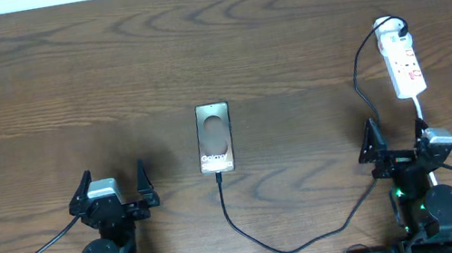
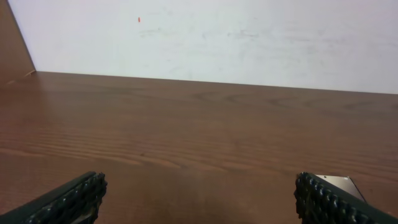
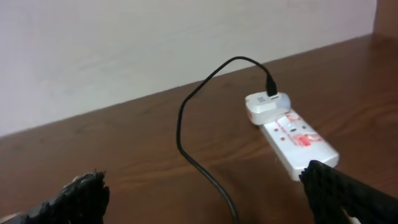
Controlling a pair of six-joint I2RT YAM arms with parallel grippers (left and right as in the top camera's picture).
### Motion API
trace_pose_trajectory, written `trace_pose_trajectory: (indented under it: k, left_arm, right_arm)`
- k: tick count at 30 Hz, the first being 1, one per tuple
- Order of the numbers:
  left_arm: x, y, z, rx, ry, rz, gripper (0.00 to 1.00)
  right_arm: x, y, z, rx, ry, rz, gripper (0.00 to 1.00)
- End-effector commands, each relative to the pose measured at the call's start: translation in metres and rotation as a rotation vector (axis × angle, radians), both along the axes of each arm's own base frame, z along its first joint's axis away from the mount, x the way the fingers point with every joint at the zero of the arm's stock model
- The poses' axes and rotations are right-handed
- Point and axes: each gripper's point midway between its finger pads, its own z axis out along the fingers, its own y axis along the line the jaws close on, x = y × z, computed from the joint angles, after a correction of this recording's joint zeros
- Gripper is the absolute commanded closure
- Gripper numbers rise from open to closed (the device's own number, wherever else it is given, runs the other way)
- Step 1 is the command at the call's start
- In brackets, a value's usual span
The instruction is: Plug charger to phone and switch on socket
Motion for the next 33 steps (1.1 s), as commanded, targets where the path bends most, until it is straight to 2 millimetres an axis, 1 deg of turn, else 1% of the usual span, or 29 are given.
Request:
trace_pose_trajectory:
  k: [1, 4, 10, 14, 33]
  left_arm:
    - [-0.001, 0.004, -0.016, 0.024, 0.055, 0.016, 0.02]
    - [-0.001, 0.004, -0.016, 0.024, 0.055, 0.016, 0.02]
    - [-0.001, 0.004, -0.016, 0.024, 0.055, 0.016, 0.02]
    - [-0.001, 0.004, -0.016, 0.024, 0.055, 0.016, 0.02]
    - [-0.001, 0.004, -0.016, 0.024, 0.055, 0.016, 0.02]
  right_arm:
    - [0.000, 0.000, 0.000, -0.178, 0.008, 0.014, 0.01]
    - [0.000, 0.001, -0.001, -0.236, 0.010, 0.023, 0.01]
    - [0.000, 0.008, 0.000, -0.186, 0.002, 0.049, 0.01]
    - [0.000, 0.011, 0.000, -0.186, 0.001, 0.061, 0.01]
    - [0.000, 0.011, 0.000, -0.186, 0.001, 0.061, 0.01]
